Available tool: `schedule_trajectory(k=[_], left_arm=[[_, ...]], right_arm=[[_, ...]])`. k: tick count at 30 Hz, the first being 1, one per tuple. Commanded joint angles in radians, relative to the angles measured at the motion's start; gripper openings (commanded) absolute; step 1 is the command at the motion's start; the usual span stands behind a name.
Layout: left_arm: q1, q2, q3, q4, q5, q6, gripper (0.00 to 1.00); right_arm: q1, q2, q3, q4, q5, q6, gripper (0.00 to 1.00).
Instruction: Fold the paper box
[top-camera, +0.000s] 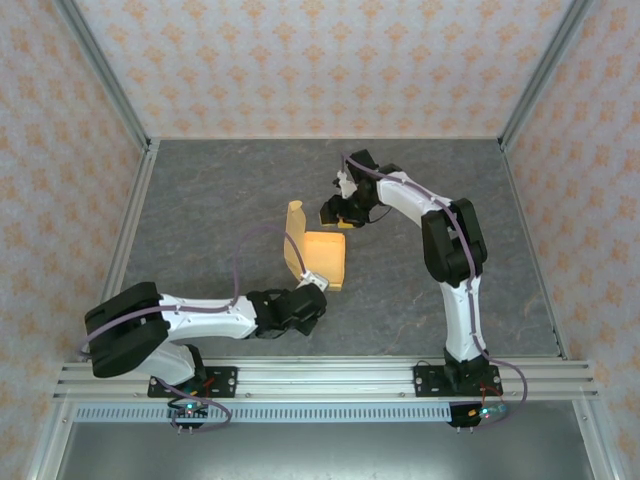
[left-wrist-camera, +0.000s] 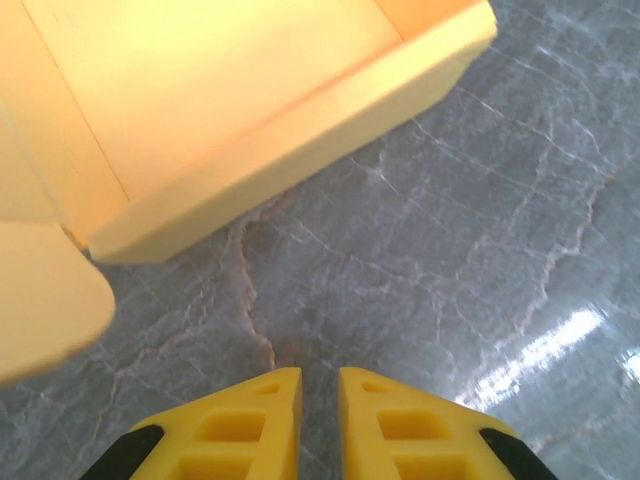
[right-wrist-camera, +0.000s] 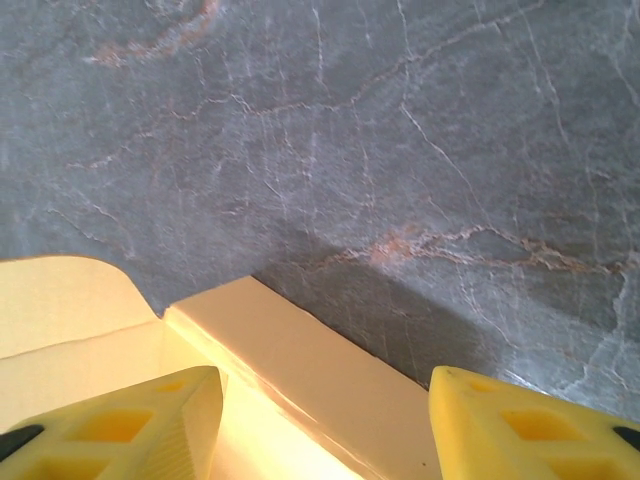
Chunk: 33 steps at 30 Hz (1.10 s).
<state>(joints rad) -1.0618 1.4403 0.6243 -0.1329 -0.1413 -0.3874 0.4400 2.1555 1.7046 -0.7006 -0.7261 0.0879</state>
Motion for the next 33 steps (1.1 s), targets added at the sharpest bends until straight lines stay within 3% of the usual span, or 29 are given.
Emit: schedule_trajectory(k=[1, 23, 33], left_arm=[[0.024, 0.028, 0.04, 0.035, -0.049, 0.043, 0.17], [0.222, 0.13, 0.124, 0.009, -0.083, 0.208, 0.15], [0.337, 0.161, 0.16, -0.001, -0.106, 0.256, 0.16]], right_arm=[[-0.008, 0.023, 0.02, -0.028, -0.029, -0.012, 0.57], [-0.047, -0.027, -0.11, 0.071, -0.061, 0.073, 0.52], [-0.052, -0.097, -0.215, 0.149, -0.045, 0.132, 0.58]])
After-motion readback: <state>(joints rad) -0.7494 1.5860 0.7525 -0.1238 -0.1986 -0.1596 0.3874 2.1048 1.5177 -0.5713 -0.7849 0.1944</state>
